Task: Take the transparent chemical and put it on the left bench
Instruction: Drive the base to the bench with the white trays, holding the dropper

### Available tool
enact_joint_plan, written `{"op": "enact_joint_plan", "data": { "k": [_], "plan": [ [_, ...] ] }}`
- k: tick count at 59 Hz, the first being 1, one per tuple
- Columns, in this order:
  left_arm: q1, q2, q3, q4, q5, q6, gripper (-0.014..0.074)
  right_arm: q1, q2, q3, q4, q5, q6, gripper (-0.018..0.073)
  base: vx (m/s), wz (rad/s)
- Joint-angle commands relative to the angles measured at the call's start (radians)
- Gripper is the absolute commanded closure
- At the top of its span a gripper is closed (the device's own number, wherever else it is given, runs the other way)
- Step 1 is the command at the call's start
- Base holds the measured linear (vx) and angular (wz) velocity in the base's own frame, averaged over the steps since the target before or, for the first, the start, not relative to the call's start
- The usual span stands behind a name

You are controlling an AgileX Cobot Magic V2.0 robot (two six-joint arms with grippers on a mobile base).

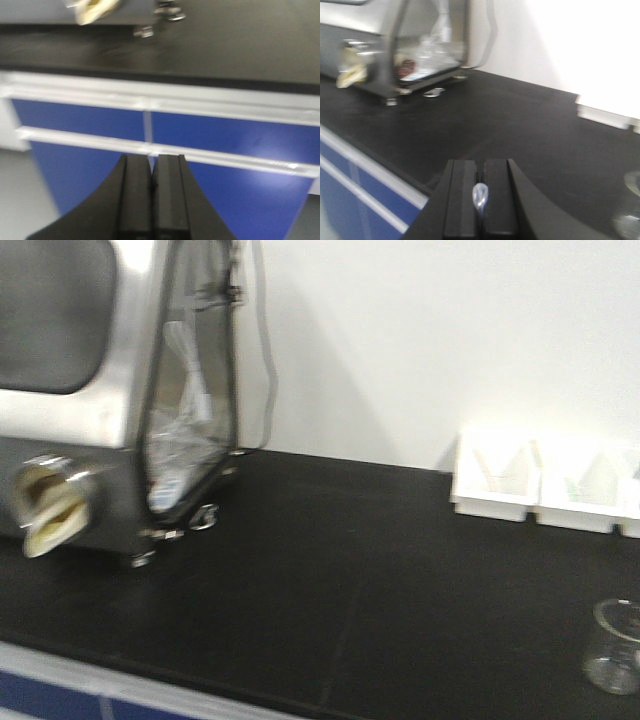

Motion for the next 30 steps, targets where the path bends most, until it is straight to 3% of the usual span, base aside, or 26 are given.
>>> {"op": "enact_joint_plan", "data": {
  "k": [1, 14, 30],
  "plan": [
    [-0.002, -0.019, 0.016, -0.001, -0.078, -0.008, 0.06, -0.001, 0.005, -0.028, 0.0, -0.086, -0.006, 0.0562, 0.22, -0.74],
    [-0.002, -0.019, 0.016, -0.001, -0.078, -0.008, 0.06, -0.001, 0.005, -0.028, 0.0, -0.086, -0.006, 0.0562, 0.2, -0.61],
    [-0.002, -0.019, 0.016, -0.001, -0.078, -0.008, 0.06, -0.001, 0.005, -0.028, 0.0, -0.086, -0.006, 0.0562, 0.19, -0.39]
  ]
}}
